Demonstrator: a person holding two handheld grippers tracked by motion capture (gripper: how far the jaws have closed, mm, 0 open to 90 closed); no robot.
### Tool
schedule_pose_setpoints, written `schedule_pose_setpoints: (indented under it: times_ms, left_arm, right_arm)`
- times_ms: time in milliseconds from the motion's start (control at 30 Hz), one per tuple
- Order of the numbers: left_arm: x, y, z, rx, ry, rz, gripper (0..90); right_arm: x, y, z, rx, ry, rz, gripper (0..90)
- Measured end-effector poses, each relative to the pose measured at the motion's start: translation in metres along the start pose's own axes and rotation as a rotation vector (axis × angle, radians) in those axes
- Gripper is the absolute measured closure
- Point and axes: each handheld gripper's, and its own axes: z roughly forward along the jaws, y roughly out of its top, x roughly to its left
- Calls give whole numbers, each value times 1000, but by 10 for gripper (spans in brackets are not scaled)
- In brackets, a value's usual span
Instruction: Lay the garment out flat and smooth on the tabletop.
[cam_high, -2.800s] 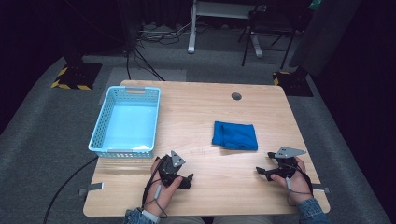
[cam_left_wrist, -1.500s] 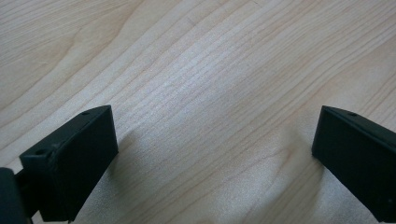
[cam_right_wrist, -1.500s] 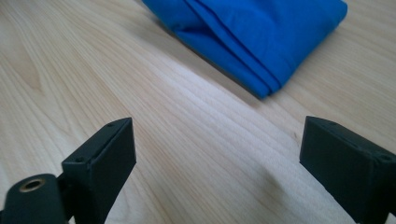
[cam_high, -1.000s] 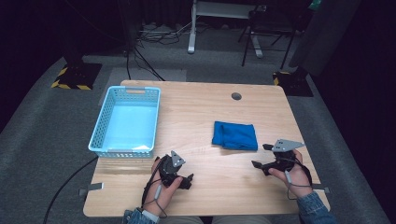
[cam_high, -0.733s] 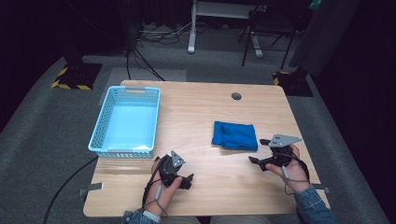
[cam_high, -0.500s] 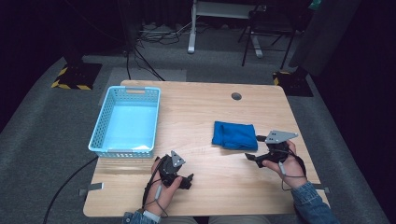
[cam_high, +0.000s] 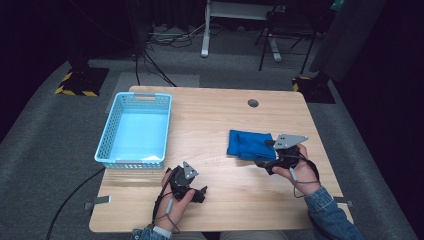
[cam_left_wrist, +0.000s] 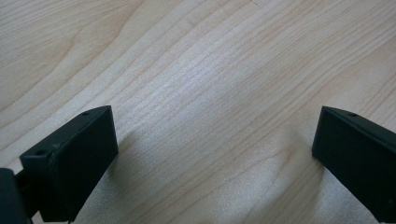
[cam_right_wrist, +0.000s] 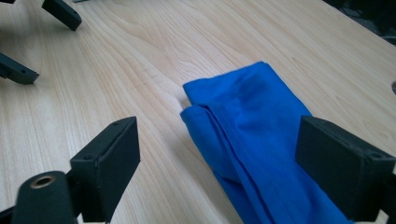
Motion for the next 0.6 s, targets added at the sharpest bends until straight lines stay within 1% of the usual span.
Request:
schedule_pose_setpoints:
  times_ms: [67, 133, 300, 333, 367, 467, 500, 567, 600]
  left_arm:
    - [0, 0, 0, 0, 0, 0, 2]
    - [0, 0, 0, 0, -1, 0, 2]
    - [0, 0, 0, 0, -1, 0, 2]
    - [0, 0, 0, 0, -1, 0, 2]
    - [0, 0, 0, 0, -1, 0, 2]
    - [0, 0, 0, 0, -1, 0, 2]
    - [0, 0, 0, 0, -1, 0, 2]
    - [0, 0, 0, 0, -1, 0, 2]
    - [0, 0, 0, 0, -1, 0, 2]
  right_arm:
    - [2, 4, 4, -1, 7, -15, 145]
    - [2, 7, 7, 1, 20, -19, 153]
    - [3, 12, 13, 9, 17, -18, 155]
    - [4, 15, 16, 10, 15, -28, 155]
    - [4, 15, 16, 10, 15, -28, 155]
    - [5, 20, 25, 19, 17, -34, 173]
    - [4, 20, 28, 21, 13, -38, 172]
    - [1, 19, 35, 25, -20, -35, 173]
    - [1, 19, 35, 25, -20, -35, 173]
